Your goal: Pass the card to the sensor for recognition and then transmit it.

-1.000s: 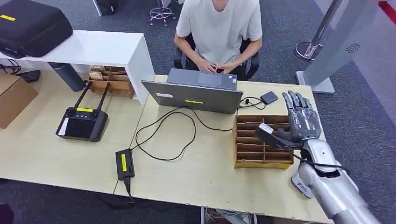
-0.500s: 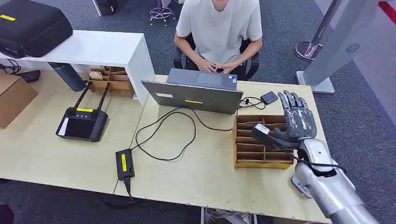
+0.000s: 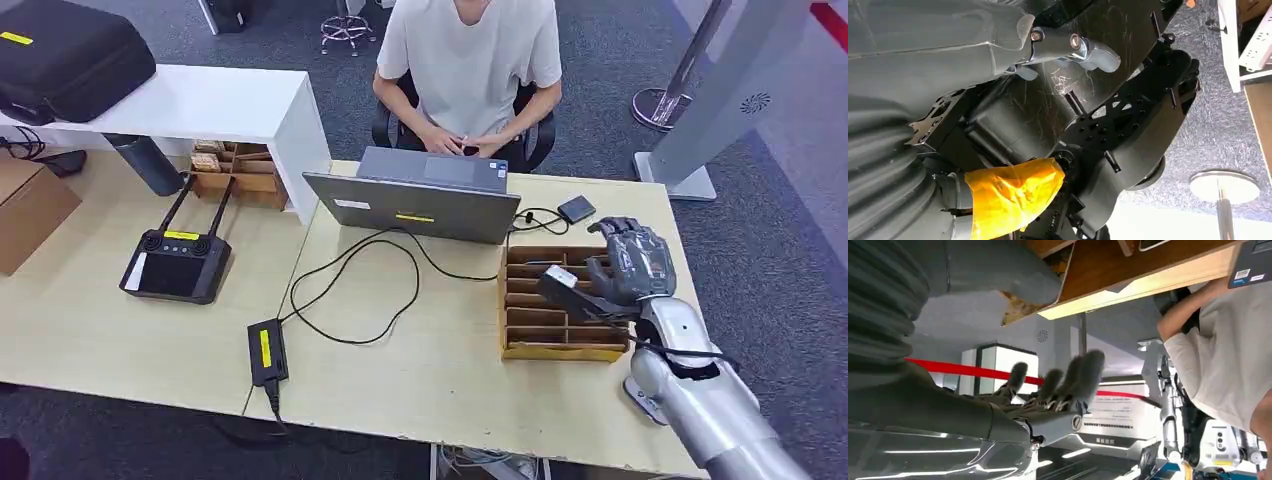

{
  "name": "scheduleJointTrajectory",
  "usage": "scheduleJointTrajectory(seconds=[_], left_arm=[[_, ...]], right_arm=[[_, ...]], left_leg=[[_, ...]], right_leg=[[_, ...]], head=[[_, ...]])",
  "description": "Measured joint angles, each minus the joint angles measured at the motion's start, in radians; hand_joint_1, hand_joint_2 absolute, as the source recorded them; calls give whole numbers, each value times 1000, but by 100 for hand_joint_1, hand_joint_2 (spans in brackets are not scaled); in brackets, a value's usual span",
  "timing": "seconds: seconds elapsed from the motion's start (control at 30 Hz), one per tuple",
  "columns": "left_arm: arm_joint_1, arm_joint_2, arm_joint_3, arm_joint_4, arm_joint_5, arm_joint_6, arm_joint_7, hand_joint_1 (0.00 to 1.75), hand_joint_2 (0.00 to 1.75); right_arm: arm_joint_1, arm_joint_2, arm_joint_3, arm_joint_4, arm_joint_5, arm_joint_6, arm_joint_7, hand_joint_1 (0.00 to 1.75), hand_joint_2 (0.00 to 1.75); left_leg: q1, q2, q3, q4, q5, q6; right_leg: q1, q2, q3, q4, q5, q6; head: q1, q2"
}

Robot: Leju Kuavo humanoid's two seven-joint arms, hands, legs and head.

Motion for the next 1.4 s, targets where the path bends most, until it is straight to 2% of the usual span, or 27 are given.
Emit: scheduleJointTrajectory(seconds=[0.73,0.77,0.8,1.07,1.3,1.4], left_arm=[[13,-3,28,2,-27,36,-4,0,175],[13,-3,29,2,-27,37,-4,0,175],[14,-3,30,2,-28,38,-4,0,175],[17,-3,34,2,-36,48,-5,0,175],[18,-3,34,2,-37,47,-7,0,175],[14,-7,39,2,-40,48,6,0,175]], right_arm=[[0,0,0,0,-19,2,-6,175,175],[0,0,0,0,-19,2,-6,75,175],[0,0,0,0,-18,1,-6,0,175],[0,0,0,-22,0,-18,-6,0,175],[3,0,-15,-91,20,-101,-5,0,175],[2,1,-21,-134,37,-104,5,0,175]], left_leg=[[0,0,0,0,0,0],[0,0,0,0,0,0],[0,0,0,0,0,0],[0,0,0,0,0,0],[0,0,0,0,0,0],[0,0,0,0,0,0]], right_leg=[[0,0,0,0,0,0],[0,0,0,0,0,0],[0,0,0,0,0,0],[0,0,0,0,0,0],[0,0,0,0,0,0],[0,0,0,0,0,0]], head=[[0,0],[0,0],[0,0],[0,0],[0,0],[0,0]])
